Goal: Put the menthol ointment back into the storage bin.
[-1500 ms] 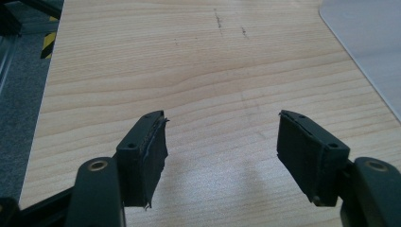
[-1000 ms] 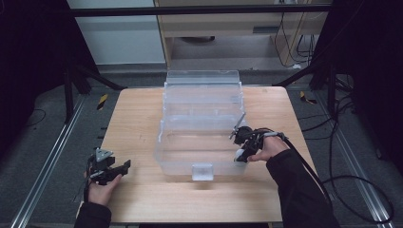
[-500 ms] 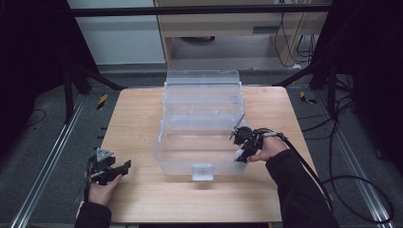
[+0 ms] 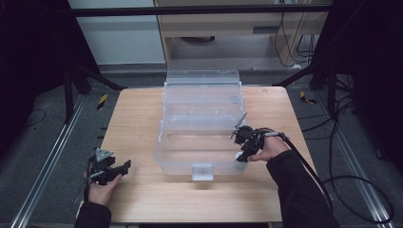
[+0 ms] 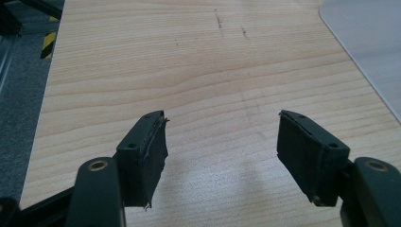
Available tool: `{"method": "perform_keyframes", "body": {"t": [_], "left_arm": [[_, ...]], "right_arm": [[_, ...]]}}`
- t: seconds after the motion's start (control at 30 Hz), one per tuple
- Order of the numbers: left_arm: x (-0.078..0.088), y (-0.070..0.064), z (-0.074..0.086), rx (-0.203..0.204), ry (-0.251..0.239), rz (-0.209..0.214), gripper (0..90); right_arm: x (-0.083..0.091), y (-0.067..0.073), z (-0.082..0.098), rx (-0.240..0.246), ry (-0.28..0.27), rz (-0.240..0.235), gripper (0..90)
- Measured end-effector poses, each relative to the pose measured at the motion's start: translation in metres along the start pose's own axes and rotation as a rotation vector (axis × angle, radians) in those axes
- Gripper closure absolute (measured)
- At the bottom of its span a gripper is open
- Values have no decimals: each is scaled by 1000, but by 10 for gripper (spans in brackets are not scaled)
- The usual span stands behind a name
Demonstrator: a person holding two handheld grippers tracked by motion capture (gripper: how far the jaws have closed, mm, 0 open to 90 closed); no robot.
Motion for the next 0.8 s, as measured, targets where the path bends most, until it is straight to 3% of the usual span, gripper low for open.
{"method": "perform_keyframes", "body": {"t": [0.17, 0.37, 0.5, 0.6, 0.8], "left_arm": [[1, 0, 0, 3, -4, 3, 334], [3, 0, -1, 9, -11, 7, 339], [4, 0, -1, 12, -15, 20, 368], [5, -1, -2, 13, -19, 26, 402], [7, -1, -3, 16, -29, 22, 429]], "right_arm": [[15, 0, 4, -27, -100, 0, 431], [41, -4, 21, -107, -324, 48, 331], [55, -10, 43, -214, -498, 72, 267], [60, -14, 62, -284, -593, 99, 240], [50, -24, 99, -406, -689, 136, 216]]}}
Point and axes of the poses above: each handheld gripper's, and its own axes: x roughly backward along the jaws, z roughly out of its underside, y roughly to its left, the point moved 1 cm from there along -x, roughly forward along the jaws, and after that the axes turned 10 degrees about -x, right-handed, at the moved point
